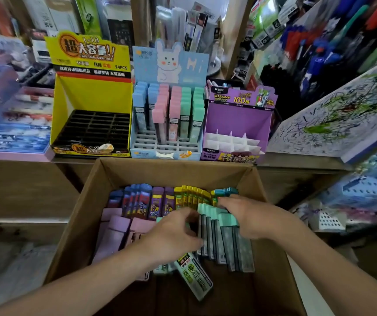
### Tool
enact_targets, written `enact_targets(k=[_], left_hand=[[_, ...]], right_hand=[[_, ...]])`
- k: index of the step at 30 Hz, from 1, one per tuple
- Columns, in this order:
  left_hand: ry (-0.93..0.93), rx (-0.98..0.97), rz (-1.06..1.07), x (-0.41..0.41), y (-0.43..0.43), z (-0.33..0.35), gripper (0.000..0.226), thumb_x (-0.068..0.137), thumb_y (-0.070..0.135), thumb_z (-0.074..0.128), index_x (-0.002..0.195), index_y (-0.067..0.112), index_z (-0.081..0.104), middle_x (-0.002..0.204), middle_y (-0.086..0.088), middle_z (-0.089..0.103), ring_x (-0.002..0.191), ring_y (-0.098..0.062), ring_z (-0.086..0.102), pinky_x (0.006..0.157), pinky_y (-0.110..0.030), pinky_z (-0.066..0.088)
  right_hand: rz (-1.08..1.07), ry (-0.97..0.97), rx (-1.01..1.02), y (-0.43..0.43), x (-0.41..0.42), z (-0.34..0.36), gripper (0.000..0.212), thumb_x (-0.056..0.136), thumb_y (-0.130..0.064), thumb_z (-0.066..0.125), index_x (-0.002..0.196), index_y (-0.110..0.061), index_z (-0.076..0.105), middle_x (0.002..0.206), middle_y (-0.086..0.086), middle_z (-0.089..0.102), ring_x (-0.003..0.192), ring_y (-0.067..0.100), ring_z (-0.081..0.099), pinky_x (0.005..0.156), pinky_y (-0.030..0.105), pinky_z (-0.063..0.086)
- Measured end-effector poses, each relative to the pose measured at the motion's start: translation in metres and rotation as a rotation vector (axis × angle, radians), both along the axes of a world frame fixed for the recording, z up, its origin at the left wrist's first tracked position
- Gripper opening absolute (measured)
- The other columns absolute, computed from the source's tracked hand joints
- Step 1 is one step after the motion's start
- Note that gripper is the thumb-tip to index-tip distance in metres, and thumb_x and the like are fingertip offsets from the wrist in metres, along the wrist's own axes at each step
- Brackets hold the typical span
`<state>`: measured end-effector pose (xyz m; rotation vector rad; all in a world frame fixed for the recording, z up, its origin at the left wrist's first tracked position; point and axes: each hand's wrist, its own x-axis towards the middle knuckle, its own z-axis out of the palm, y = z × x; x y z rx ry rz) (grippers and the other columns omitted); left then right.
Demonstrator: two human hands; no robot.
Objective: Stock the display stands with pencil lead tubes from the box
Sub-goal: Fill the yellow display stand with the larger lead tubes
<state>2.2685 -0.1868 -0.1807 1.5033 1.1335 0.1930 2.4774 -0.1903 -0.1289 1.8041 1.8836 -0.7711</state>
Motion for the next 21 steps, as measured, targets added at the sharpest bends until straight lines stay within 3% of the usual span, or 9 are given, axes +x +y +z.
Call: enact_targets(k=[2, 4, 6, 8, 12, 14, 17, 19, 21], left_hand=[[0.001, -0.012, 0.008, 0.0, -0.002, 0.003, 0.051, 0.075, 0.026, 0.082, 0.118, 0.045, 0.061, 0.096, 0.02, 0.074, 0.084, 0.006, 0.071, 0.077, -0.03, 0.064], [0.01, -0.019, 0.009, 0.001, -0.005, 0.006, 0.052, 0.078, 0.025, 0.08, 0.123, 0.042, 0.059, 0.093, 0.016, 0.074, 0.083, 0.004, 0.071, 0.076, -0.029, 0.063], [0.016, -0.009, -0.004, 0.002, -0.009, 0.008, 0.049, 0.079, 0.026, 0.076, 0.121, 0.044, 0.058, 0.093, 0.011, 0.073, 0.081, 0.0, 0.072, 0.066, -0.026, 0.061], [0.011, -0.007, -0.01, 0.003, -0.011, 0.01, 0.048, 0.08, 0.028, 0.074, 0.12, 0.047, 0.057, 0.096, 0.011, 0.072, 0.08, 0.0, 0.071, 0.058, -0.019, 0.055], [0.003, -0.046, -0.026, 0.005, -0.014, 0.013, 0.043, 0.082, 0.023, 0.075, 0.115, 0.046, 0.059, 0.104, 0.014, 0.067, 0.092, -0.003, 0.069, 0.079, -0.027, 0.062], [0.02, -0.103, -0.078, 0.005, -0.018, 0.014, 0.045, 0.083, 0.023, 0.077, 0.12, 0.041, 0.06, 0.106, 0.012, 0.068, 0.097, -0.005, 0.07, 0.088, -0.033, 0.061], [0.033, -0.184, -0.149, 0.004, -0.023, 0.014, 0.046, 0.084, 0.024, 0.077, 0.126, 0.035, 0.06, 0.108, 0.007, 0.071, 0.096, -0.006, 0.069, 0.086, -0.025, 0.059], [0.006, -0.262, -0.144, 0.003, -0.025, 0.014, 0.047, 0.086, 0.018, 0.076, 0.128, 0.03, 0.06, 0.111, 0.001, 0.072, 0.094, -0.008, 0.07, 0.075, -0.019, 0.056], [-0.038, -0.359, -0.095, 0.003, -0.026, 0.014, 0.05, 0.087, 0.008, 0.075, 0.133, 0.02, 0.057, 0.114, -0.009, 0.07, 0.092, -0.013, 0.07, 0.074, -0.019, 0.057]], right_hand=[[0.012, 0.019, 0.015, -0.001, 0.0, -0.001, 0.063, 0.084, 0.009, 0.063, 0.134, -0.026, 0.047, 0.134, -0.002, 0.048, 0.108, 0.019, 0.056, 0.075, 0.026, 0.049], [0.036, 0.019, 0.008, -0.002, 0.0, -0.001, 0.059, 0.084, 0.007, 0.066, 0.128, -0.027, 0.049, 0.13, -0.005, 0.049, 0.1, 0.012, 0.05, 0.06, 0.016, 0.034], [0.042, 0.021, 0.011, -0.004, 0.0, -0.001, 0.058, 0.084, 0.005, 0.069, 0.128, -0.026, 0.049, 0.13, -0.005, 0.051, 0.104, 0.012, 0.051, 0.067, 0.015, 0.039], [0.034, 0.008, -0.004, -0.006, -0.001, -0.001, 0.06, 0.083, 0.002, 0.074, 0.13, -0.025, 0.048, 0.13, -0.002, 0.053, 0.11, 0.017, 0.056, 0.084, 0.026, 0.051], [0.017, 0.005, -0.054, -0.009, -0.002, -0.001, 0.07, 0.079, -0.003, 0.082, 0.135, -0.025, 0.045, 0.137, -0.002, 0.052, 0.12, 0.021, 0.057, 0.099, 0.038, 0.053], [-0.006, 0.012, -0.072, -0.011, -0.004, 0.0, 0.08, 0.077, -0.007, 0.086, 0.14, -0.025, 0.04, 0.143, -0.002, 0.049, 0.125, 0.021, 0.055, 0.1, 0.035, 0.052], [-0.017, 0.025, -0.079, -0.013, -0.007, 0.001, 0.1, 0.075, -0.009, 0.088, 0.154, -0.024, 0.028, 0.156, -0.004, 0.039, 0.137, 0.022, 0.048, 0.106, 0.035, 0.048], [0.02, 0.014, -0.076, -0.013, -0.006, 0.003, 0.098, 0.077, -0.01, 0.088, 0.155, -0.024, 0.03, 0.153, -0.004, 0.038, 0.137, 0.021, 0.046, 0.106, 0.033, 0.047], [0.038, 0.01, -0.087, -0.013, -0.005, 0.004, 0.089, 0.078, -0.009, 0.087, 0.15, -0.026, 0.038, 0.146, -0.004, 0.04, 0.131, 0.02, 0.048, 0.102, 0.033, 0.049]])
